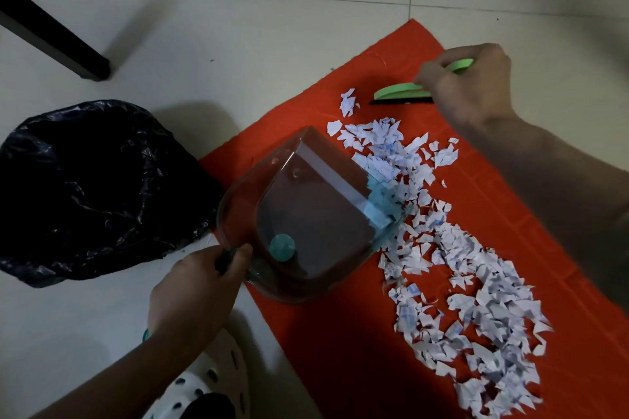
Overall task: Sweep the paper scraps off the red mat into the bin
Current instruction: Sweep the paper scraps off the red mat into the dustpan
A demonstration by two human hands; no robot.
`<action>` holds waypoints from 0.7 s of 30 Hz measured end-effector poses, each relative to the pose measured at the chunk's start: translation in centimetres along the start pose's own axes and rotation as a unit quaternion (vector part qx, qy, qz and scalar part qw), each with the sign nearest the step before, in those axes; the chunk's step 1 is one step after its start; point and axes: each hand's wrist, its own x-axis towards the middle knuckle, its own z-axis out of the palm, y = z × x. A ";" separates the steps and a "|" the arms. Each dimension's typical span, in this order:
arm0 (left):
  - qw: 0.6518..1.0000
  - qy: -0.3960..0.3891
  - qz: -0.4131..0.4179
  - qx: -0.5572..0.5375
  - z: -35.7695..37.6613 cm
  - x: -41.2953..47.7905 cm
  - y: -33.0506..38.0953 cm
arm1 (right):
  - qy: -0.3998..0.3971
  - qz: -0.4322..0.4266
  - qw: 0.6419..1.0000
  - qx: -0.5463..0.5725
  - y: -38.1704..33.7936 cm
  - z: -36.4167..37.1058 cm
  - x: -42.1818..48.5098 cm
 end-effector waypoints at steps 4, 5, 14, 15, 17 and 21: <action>1.000 -0.001 -0.001 0.005 0.0 0.0 0.0 | 0.028 -0.021 0.999 0.028 -0.3 0.5 0.0; 1.000 -0.002 0.000 0.004 0.0 0.0 0.0 | 0.025 -0.032 0.999 0.024 -0.3 0.9 0.4; 1.000 -0.003 -0.004 0.009 0.0 -0.2 -0.3 | -0.023 0.003 1.000 -0.007 -0.7 3.7 3.8; 1.000 -0.003 -0.006 0.007 0.0 -0.2 -0.3 | -0.037 0.001 0.999 -0.023 -0.7 3.6 3.5; 1.000 -0.003 -0.006 0.004 -0.1 -0.1 -0.2 | -0.048 -0.007 0.998 -0.050 -0.7 2.7 2.6; 1.000 -0.002 -0.002 0.007 0.0 0.3 -0.6 | -0.035 -0.025 0.999 -0.004 -0.7 0.4 0.1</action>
